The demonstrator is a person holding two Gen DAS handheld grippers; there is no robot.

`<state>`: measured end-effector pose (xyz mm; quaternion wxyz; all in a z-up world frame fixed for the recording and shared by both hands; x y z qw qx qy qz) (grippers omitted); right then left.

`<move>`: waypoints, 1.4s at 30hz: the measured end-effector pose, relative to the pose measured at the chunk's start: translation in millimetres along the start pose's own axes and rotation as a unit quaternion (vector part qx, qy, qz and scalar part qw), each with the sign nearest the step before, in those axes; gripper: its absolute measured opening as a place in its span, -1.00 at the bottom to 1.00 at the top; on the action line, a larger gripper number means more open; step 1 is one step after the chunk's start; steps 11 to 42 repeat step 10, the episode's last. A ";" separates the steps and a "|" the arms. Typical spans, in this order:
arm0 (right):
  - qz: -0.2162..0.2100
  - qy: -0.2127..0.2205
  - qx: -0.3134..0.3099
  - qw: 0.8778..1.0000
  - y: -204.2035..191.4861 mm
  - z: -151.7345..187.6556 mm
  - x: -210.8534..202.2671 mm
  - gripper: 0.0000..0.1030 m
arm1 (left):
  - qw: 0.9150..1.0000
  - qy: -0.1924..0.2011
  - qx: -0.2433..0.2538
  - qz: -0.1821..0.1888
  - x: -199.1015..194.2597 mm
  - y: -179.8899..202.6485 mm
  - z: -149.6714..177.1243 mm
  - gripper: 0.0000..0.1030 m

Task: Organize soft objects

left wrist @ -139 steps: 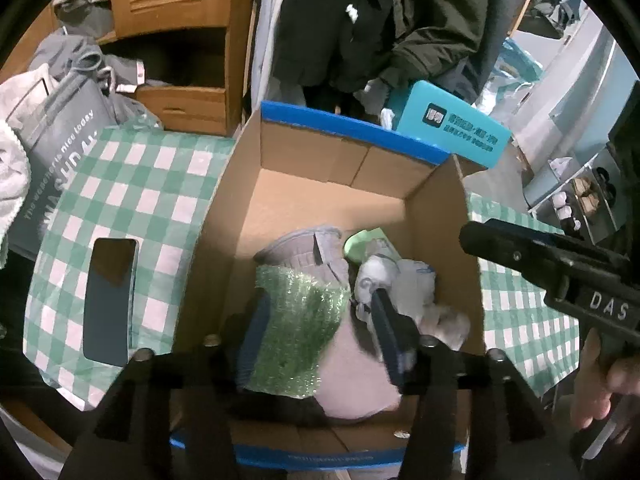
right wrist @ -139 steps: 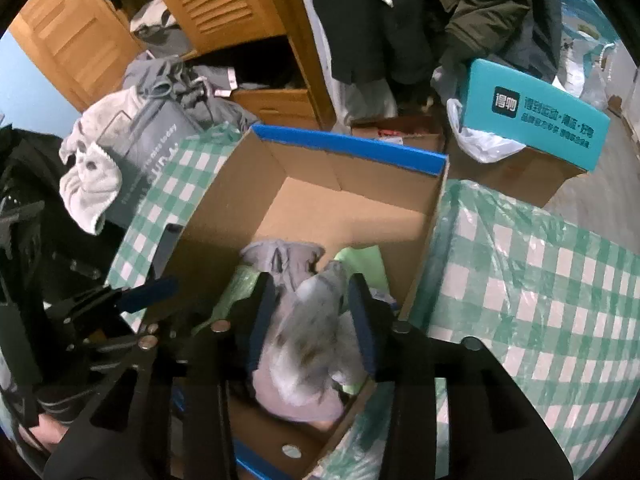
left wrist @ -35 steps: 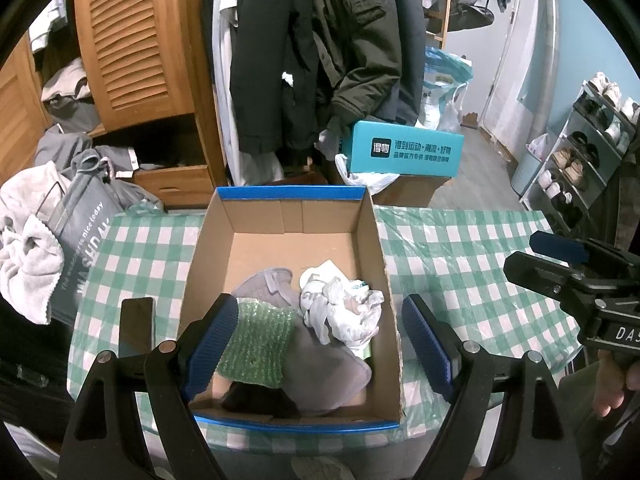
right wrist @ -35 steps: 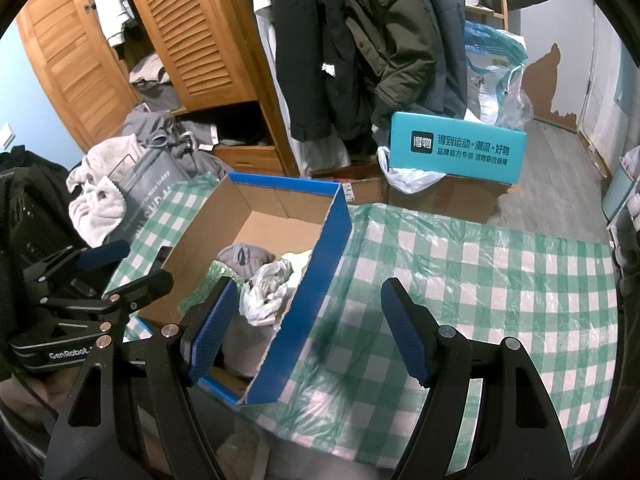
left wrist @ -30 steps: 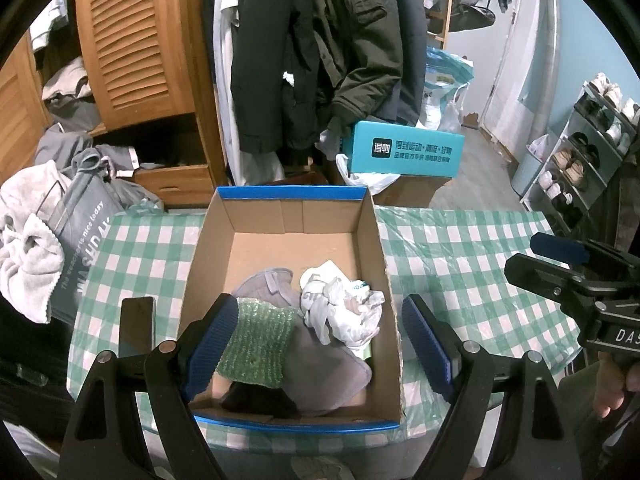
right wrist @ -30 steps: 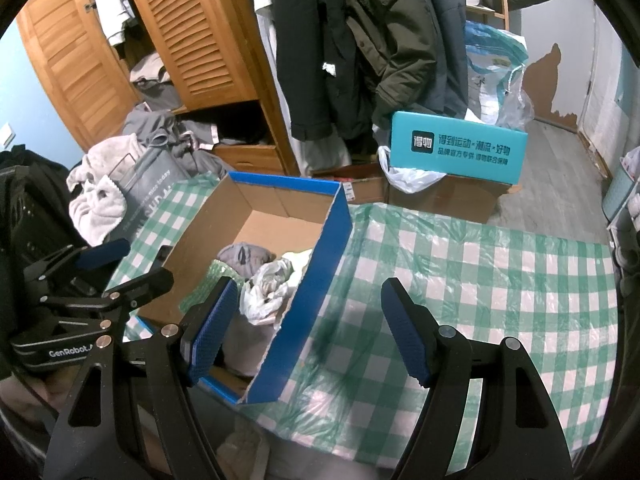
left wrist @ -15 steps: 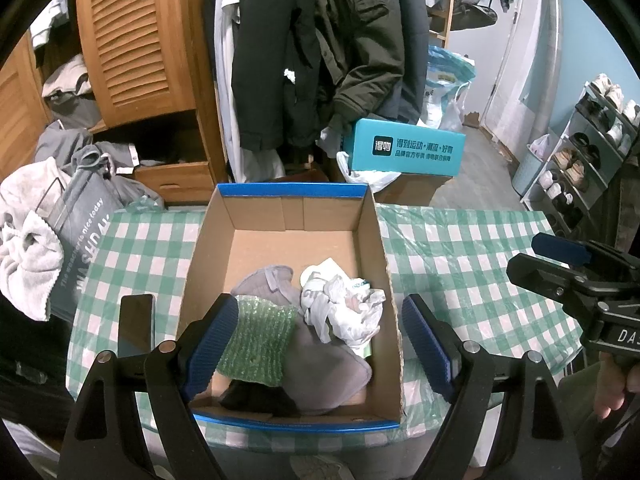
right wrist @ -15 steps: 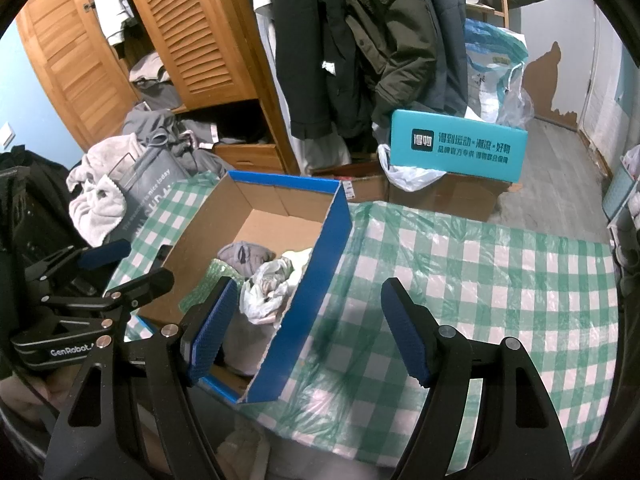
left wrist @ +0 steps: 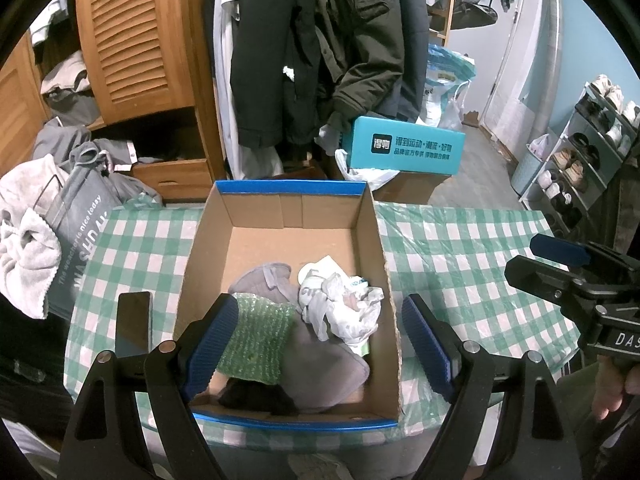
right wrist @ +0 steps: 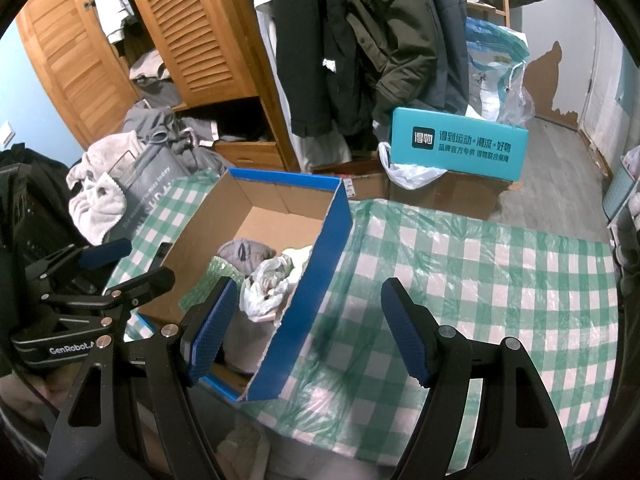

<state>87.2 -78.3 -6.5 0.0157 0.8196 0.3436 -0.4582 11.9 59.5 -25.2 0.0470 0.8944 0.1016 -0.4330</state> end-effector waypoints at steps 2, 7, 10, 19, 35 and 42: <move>0.000 0.000 0.000 1.000 0.2 0.0 0.1 0.43 | 1.000 0.000 0.000 0.000 0.2 -0.1 -0.6 0.66; 0.000 0.000 -0.001 1.000 0.9 0.4 0.4 0.43 | 1.000 0.001 0.001 -0.001 -0.1 -0.3 -0.8 0.66; 0.000 0.000 0.000 1.000 0.2 -0.6 0.1 0.43 | 1.000 -0.001 0.000 0.000 0.5 -0.4 -2.0 0.66; 0.000 0.000 0.000 1.000 0.2 -0.6 0.1 0.43 | 1.000 -0.001 0.000 0.000 0.5 -0.4 -2.0 0.66; 0.000 0.000 0.000 1.000 0.2 -0.6 0.1 0.43 | 1.000 -0.001 0.000 0.000 0.5 -0.4 -2.0 0.66; 0.000 0.000 0.000 1.000 0.2 -0.6 0.1 0.43 | 1.000 -0.001 0.000 0.000 0.5 -0.4 -2.0 0.66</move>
Point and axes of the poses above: each gripper's, at about its wrist camera, not at the fingertips, and x roughly the way its jaws point, y to its right, z to its underside, the point moved 7 cm from there along x, roughly the way its jaws point, and after that the axes turned 4 degrees about x, right-handed, at the moved point
